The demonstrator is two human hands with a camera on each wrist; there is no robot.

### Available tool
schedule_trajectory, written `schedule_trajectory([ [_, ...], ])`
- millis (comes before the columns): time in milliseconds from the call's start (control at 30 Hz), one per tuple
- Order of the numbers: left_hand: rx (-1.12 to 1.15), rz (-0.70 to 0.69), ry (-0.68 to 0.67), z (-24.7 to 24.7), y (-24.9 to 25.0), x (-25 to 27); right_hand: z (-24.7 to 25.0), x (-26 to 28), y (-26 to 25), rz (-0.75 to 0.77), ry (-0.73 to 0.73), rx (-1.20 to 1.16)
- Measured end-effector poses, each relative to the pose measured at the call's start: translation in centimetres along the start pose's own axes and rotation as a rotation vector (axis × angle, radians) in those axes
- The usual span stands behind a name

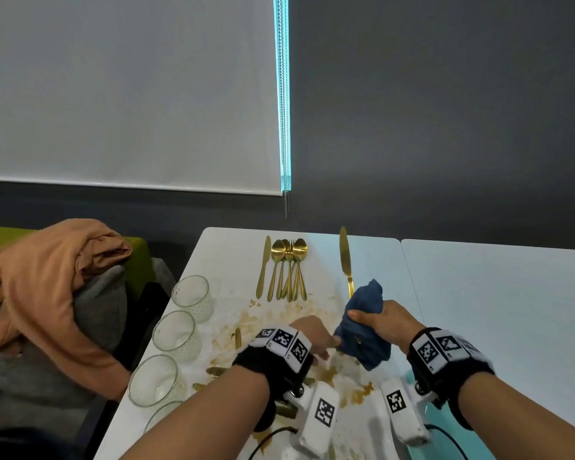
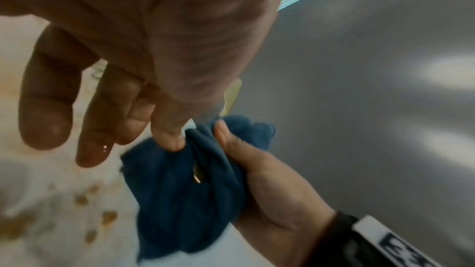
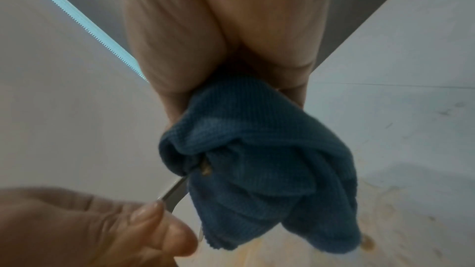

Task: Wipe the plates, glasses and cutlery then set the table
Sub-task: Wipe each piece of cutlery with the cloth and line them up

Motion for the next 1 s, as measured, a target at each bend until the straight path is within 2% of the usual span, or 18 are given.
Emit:
schedule_trajectory([
  [100, 0.023, 0.0, 0.104, 2.0, 0.0, -1.0, 0.5, -0.4, -0.1, -0.005, -0.009, -0.008],
  [267, 0.38, -0.102, 0.246, 3.7, 2.5, -2.7, 0.5, -1.7, -1.6, 0.011, -0.044, 0.015],
  [400, 0.613, -0.132, 0.267, 4.4, 3.3, -4.2, 0.4, -3.9, -2.6, 0.007, -0.075, -0.037],
  [467, 0.653, -0.118, 0.259, 4.8, 3.3, -5.4, 0.4, -4.8, -3.0, -0.01, -0.086, -0.078],
  [633, 0.608, -0.026, 0.23, 5.8, 3.3, -8.1, -0.5, -7.2, -3.8, -0.041, -0.131, 0.018],
  [733, 0.544, 0.03, 0.351, 7.5, 3.0, -8.8, -1.0, -8.7, -5.0, -0.025, -0.144, 0.097],
  [800, 0.392, -0.033, 0.439, 9.6, 2.6, -9.1, -1.3, -9.4, -6.1, -0.005, -0.173, 0.206],
  [900, 0.335, 0.116, 0.527, 13.7, 0.1, -10.5, -1.6, -9.6, -7.0, 0.025, -0.208, 0.386],
  [1000, 0.098, 0.255, 0.538, 16.2, -3.1, -11.9, -0.9, -10.2, -6.9, 0.023, -0.176, 0.382],
])
Point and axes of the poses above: each hand's wrist, its own x-axis away from the middle knuckle, its own z-axis out of the back of the hand, y = z × x, the point moved 3 cm from there along -x, towards the middle knuckle
